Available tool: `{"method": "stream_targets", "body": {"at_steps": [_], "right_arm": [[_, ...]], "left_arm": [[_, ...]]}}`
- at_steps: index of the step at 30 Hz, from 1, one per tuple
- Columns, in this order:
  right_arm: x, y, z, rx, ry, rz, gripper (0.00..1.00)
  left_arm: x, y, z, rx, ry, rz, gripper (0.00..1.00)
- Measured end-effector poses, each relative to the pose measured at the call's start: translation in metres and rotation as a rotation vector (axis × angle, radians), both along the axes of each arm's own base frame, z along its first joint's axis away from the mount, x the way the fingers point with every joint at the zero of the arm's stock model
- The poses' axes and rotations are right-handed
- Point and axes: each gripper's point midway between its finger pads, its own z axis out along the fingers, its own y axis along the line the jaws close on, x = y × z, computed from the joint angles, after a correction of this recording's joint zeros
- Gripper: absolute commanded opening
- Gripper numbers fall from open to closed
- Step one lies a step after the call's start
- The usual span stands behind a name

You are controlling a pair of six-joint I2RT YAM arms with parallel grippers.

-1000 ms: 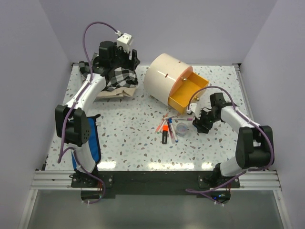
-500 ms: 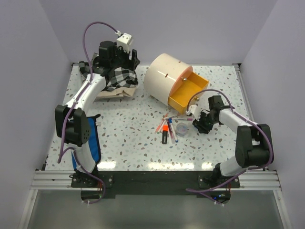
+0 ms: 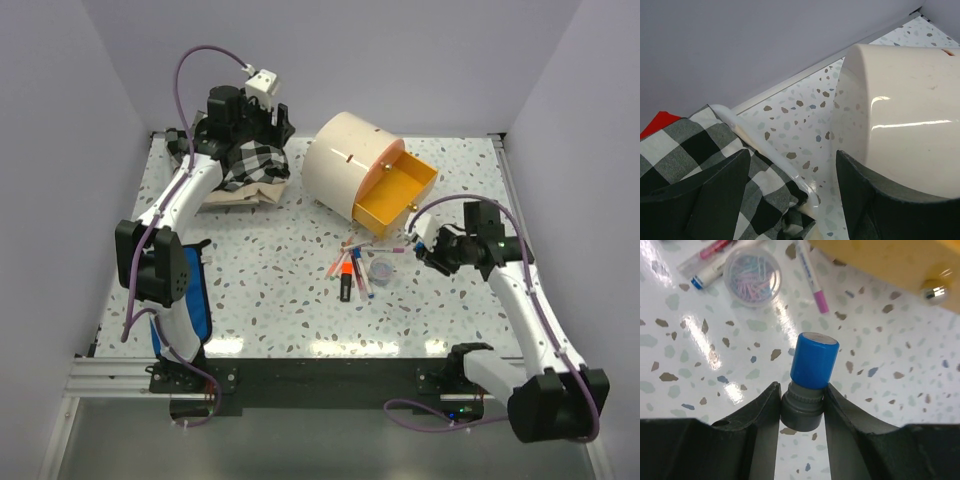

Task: Sort the stationery into containers
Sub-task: Pick up the stationery from the center of the board, then place the stationery in the drawer.

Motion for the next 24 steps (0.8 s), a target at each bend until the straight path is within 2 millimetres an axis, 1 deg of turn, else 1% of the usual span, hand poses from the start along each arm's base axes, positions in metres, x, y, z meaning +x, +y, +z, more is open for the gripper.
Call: {"method": "stream_targets", "body": {"at_steps": [2,3,6,9,12,15,20,24], "right_arm": [[0.004,0.005,0.026,0.039,-0.065,-0.010,0.08],[0.007,0.007,0.035,0.063,-0.087,-0.024,0.08],[0.022,0.012,0.054,0.125,-0.123,-0.079,0.10],[0.047,0.017,0.062,0.176,-0.117,-0.132,0.10],[0.083,0.021,0.069,0.219,-0.119,-0.180,0.10],[0.111,0.025,0.075,0.251,-0.138,-0.206,0.09],[0.142,0.032,0.090,0.295,-0.163,-0.215,0.09],[0.159,0.038,0.093,0.327,-0.158,-0.223,0.11]], "left_arm": [[0.000,-0.001,0.001,-0.005,0.001,-0.007,0.74],[-0.001,-0.002,0.002,-0.012,0.003,-0.010,0.74],[0.001,-0.005,0.007,-0.027,-0.005,-0.019,0.74],[0.002,-0.007,0.010,-0.035,-0.009,-0.025,0.74],[0.002,-0.007,0.010,-0.037,-0.010,-0.026,0.74],[0.002,-0.007,0.010,-0.036,-0.009,-0.027,0.74],[0.002,-0.007,0.010,-0.035,-0.009,-0.026,0.74],[-0.001,-0.006,0.010,-0.035,-0.007,-0.026,0.75]]}}
